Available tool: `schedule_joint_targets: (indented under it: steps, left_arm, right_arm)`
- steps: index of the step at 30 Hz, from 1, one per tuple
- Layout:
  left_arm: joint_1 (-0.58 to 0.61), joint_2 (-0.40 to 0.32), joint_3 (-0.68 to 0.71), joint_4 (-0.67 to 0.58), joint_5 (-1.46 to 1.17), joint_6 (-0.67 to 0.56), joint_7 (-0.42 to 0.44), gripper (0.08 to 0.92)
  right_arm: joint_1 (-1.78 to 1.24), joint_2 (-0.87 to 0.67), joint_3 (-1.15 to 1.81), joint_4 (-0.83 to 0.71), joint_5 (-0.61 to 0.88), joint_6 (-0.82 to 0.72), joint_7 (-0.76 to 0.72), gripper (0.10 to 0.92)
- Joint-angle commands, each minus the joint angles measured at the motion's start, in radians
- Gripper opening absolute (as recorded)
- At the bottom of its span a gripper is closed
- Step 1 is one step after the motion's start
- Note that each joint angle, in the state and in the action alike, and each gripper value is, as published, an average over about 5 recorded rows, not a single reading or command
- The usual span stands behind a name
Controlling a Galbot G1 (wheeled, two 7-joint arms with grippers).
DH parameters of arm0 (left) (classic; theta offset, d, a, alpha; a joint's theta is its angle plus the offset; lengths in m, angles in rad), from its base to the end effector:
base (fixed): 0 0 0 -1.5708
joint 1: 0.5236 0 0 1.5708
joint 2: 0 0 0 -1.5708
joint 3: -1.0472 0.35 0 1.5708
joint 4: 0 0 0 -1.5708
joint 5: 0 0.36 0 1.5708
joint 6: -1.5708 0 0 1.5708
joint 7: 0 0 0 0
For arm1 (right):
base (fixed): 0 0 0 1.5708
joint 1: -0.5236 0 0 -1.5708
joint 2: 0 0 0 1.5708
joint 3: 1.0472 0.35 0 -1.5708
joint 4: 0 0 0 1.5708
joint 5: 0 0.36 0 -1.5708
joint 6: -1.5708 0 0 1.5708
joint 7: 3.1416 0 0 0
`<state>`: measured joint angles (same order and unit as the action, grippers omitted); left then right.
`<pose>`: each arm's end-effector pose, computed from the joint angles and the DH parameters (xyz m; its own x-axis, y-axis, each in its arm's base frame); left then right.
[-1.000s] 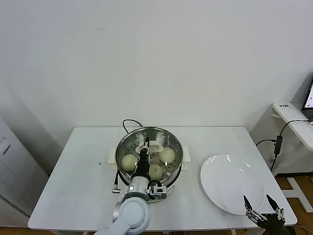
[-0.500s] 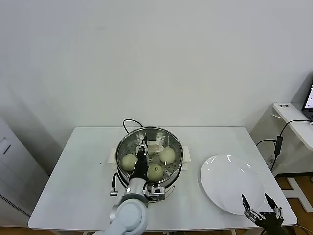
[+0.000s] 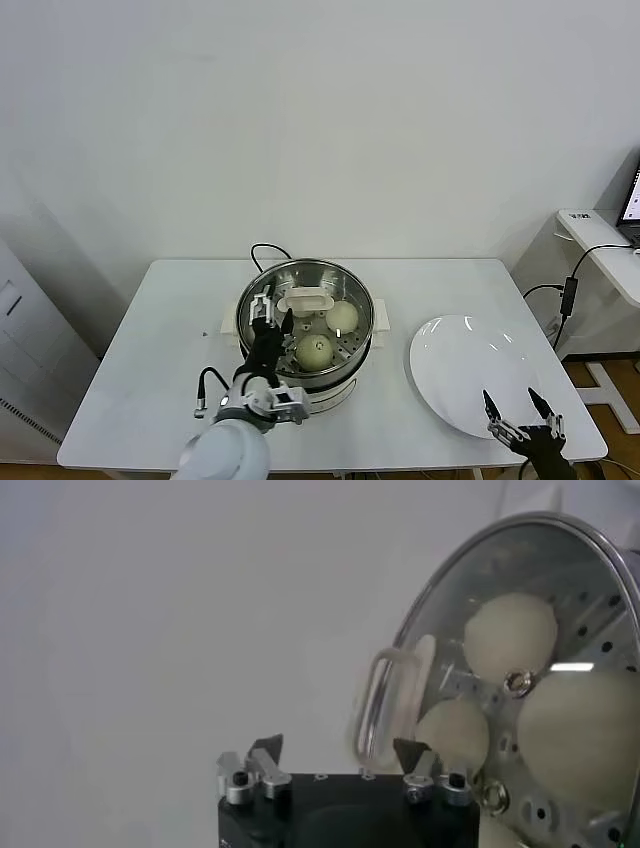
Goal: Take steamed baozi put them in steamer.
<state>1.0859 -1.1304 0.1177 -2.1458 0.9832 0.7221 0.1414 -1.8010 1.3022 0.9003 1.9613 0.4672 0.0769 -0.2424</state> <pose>0.2335 -0.0977 -0.2258 -0.9846 0.1410 0.1033 0.1454 0.3325 0.9318 0.1074 -0.1746 -0.3379 -0.9847 -0.0088 0.1738 -0.0006 0.9989 0.0474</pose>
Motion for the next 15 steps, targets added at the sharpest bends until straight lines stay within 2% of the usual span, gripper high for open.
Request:
schedule_joint_targets:
  steps: [1, 6, 11, 15]
  left_arm:
    - [0.088, 0.058, -0.224, -0.074, -0.461, -0.416, -0.169, 0.807]
    - [0.118, 0.025, -0.317, -0.089, -0.654, -0.593, -0.264, 0.822]
    - [0.157, -0.054, -0.438, -0.065, -0.746, -0.681, -0.299, 0.823]
    - [0.196, -0.110, -0.544, -0.009, -0.808, -0.724, -0.292, 0.823]
  right_arm:
    - [0.128, -0.061, -0.065, 0.008, 0.069, 0.018, 0.053, 0.823]
    - [0.206, -0.105, -0.118, -0.003, 0.055, 0.019, 0.109, 0.823]
    - [0.246, -0.109, -0.149, -0.018, 0.072, 0.017, 0.141, 0.823]
    - [0.268, -0.112, -0.157, -0.036, 0.078, 0.014, 0.150, 0.823]
